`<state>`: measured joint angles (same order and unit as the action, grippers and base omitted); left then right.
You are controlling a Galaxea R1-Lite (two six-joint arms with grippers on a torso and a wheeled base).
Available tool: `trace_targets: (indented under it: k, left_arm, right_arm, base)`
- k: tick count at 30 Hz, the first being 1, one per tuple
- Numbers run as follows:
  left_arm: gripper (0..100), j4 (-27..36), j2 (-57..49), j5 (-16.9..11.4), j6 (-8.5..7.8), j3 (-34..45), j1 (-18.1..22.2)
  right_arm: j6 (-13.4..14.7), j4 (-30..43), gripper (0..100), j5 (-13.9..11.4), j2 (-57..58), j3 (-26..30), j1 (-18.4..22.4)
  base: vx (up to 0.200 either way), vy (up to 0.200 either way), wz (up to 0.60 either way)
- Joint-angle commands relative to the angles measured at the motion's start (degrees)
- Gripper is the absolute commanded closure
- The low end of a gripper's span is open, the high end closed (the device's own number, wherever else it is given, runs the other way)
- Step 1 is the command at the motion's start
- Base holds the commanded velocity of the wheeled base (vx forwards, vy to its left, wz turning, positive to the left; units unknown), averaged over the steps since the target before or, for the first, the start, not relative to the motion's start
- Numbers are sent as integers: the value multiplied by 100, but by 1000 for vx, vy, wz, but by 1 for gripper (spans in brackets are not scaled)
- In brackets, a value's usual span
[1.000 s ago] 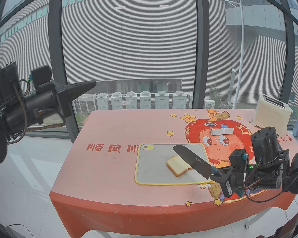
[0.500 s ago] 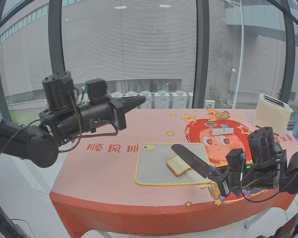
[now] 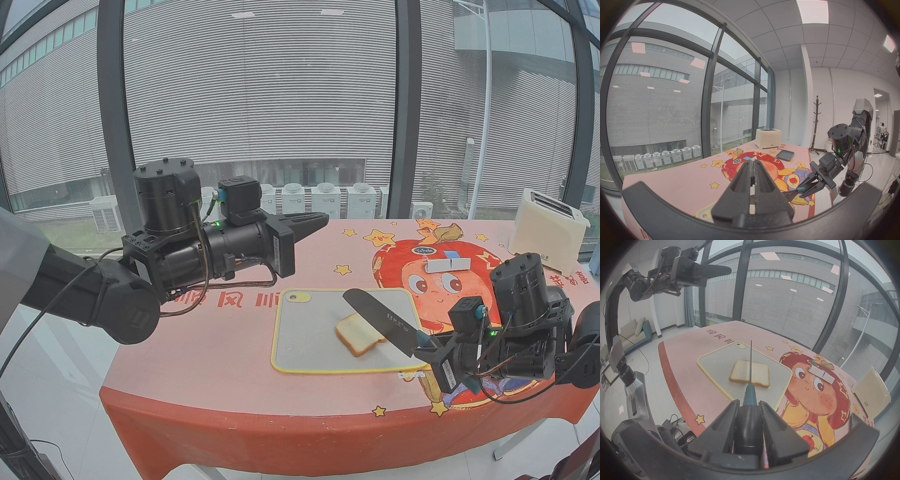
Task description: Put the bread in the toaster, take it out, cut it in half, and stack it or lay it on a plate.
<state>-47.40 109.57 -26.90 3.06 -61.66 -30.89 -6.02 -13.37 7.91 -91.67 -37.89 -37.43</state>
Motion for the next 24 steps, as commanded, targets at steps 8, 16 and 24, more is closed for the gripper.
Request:
trace_targets:
  k: [8,16,24]
  left_arm:
    - [100,2,126,63,195,-145,-216]
    - [100,-156,109,-8,757,-188,-207]
    - [100,-252,135,106,714,-180,-216]
  right_arm:
    - [-4,1,100,0,27,36,25]
    - [-13,1,100,0,18,36,25]
    - [-22,-7,100,-9,35,36,-10]
  base:
    - [0,0,0]
    - [0,-75,0]
    - [0,-50,0]
